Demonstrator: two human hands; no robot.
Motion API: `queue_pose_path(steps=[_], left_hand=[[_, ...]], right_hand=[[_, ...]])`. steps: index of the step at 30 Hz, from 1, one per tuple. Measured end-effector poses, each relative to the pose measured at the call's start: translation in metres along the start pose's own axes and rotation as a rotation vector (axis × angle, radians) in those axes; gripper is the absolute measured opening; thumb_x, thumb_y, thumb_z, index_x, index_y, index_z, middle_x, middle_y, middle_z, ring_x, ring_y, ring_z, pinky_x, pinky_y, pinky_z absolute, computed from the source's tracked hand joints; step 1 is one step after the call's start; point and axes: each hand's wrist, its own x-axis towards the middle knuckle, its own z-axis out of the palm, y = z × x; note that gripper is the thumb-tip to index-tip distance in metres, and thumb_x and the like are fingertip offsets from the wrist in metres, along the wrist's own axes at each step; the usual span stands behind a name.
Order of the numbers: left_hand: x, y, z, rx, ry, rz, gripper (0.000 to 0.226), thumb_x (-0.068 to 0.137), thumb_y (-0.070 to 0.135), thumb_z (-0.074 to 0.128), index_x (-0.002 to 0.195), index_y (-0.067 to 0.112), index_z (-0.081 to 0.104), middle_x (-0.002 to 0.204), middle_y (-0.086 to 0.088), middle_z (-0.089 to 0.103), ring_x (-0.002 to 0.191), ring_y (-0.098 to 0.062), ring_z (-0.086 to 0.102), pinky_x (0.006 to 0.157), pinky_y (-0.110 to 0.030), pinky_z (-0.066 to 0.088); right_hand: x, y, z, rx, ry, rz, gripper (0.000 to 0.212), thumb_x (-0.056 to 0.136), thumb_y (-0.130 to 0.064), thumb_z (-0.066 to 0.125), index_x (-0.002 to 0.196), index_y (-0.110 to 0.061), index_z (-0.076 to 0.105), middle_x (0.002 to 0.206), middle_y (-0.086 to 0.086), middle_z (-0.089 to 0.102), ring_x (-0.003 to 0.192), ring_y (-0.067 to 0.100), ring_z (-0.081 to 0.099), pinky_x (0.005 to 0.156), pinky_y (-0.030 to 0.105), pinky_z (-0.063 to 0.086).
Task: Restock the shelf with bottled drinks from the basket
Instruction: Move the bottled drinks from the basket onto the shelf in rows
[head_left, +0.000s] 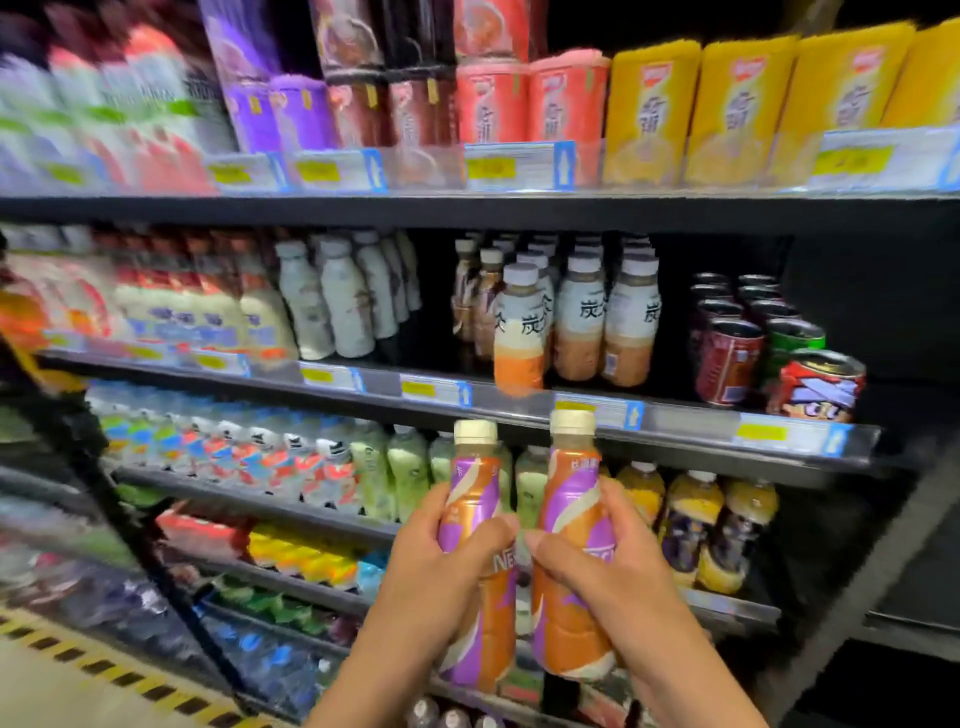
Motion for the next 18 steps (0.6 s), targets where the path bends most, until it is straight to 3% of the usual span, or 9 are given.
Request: queue_pose_path(steps=[3, 6, 8, 13, 16, 18], left_hand=[[0.029, 0.011, -0.033, -0.014, -0.010, 0.029, 0.044, 0.068, 0.040, 0.083, 0.107, 0.029, 0.068, 0.090, -0.002, 0.076, 0.085, -0.021, 0.074, 0.085, -0.043, 0.058], [0.060, 0.029, -0.053, -0.045, -0.011, 0.102, 0.036, 0.077, 0.032, 0.081, 0.105, 0.016, 0.065, 0.086, -0.002, 0.073, 0.075, -0.014, 0.070, 0.068, -0.027, 0.057], [0.085, 0.044, -0.060, -0.099, -0.031, 0.134, 0.018, 0.082, 0.023, 0.076, 0.095, 0.015, 0.065, 0.078, -0.005, 0.070, 0.069, -0.016, 0.068, 0.062, -0.029, 0.056], [0.152, 0.070, -0.072, -0.118, -0.088, 0.191, 0.014, 0.086, 0.030, 0.072, 0.088, 0.019, 0.062, 0.074, -0.004, 0.065, 0.070, -0.018, 0.063, 0.070, -0.034, 0.051], [0.189, 0.080, -0.072, -0.076, -0.064, 0.230, 0.018, 0.070, 0.036, 0.066, 0.078, 0.021, 0.058, 0.067, 0.006, 0.060, 0.068, -0.015, 0.058, 0.072, -0.035, 0.046], [0.209, 0.084, -0.072, -0.060, -0.051, 0.251, 0.016, 0.066, 0.036, 0.060, 0.073, 0.023, 0.053, 0.061, 0.012, 0.055, 0.066, -0.013, 0.053, 0.072, -0.036, 0.043]], right_hand=[[0.026, -0.002, 0.039, -0.034, 0.031, -0.028, 0.035, 0.080, -0.007, 0.078, 0.106, -0.020, 0.060, 0.072, -0.002, 0.073, 0.066, 0.011, 0.069, 0.058, 0.022, 0.055], [0.058, -0.012, 0.069, -0.139, 0.083, -0.094, 0.031, 0.077, -0.022, 0.082, 0.100, -0.024, 0.061, 0.084, 0.006, 0.074, 0.078, 0.022, 0.072, 0.075, 0.042, 0.059], [0.082, -0.021, 0.083, -0.220, 0.134, -0.145, 0.031, 0.072, -0.031, 0.081, 0.094, -0.027, 0.060, 0.082, 0.004, 0.073, 0.077, 0.024, 0.071, 0.078, 0.050, 0.057], [0.144, -0.046, 0.102, -0.332, 0.233, -0.251, 0.030, 0.077, -0.029, 0.081, 0.093, -0.022, 0.057, 0.079, 0.001, 0.070, 0.069, 0.017, 0.067, 0.067, 0.037, 0.054], [0.173, -0.054, 0.108, -0.483, 0.336, -0.324, 0.031, 0.074, -0.036, 0.080, 0.090, -0.023, 0.056, 0.079, -0.003, 0.068, 0.069, 0.012, 0.063, 0.064, 0.029, 0.050], [0.186, -0.055, 0.111, -0.636, 0.421, -0.385, 0.035, 0.072, -0.045, 0.078, 0.090, -0.024, 0.056, 0.085, -0.003, 0.065, 0.077, 0.015, 0.060, 0.067, 0.031, 0.046]])
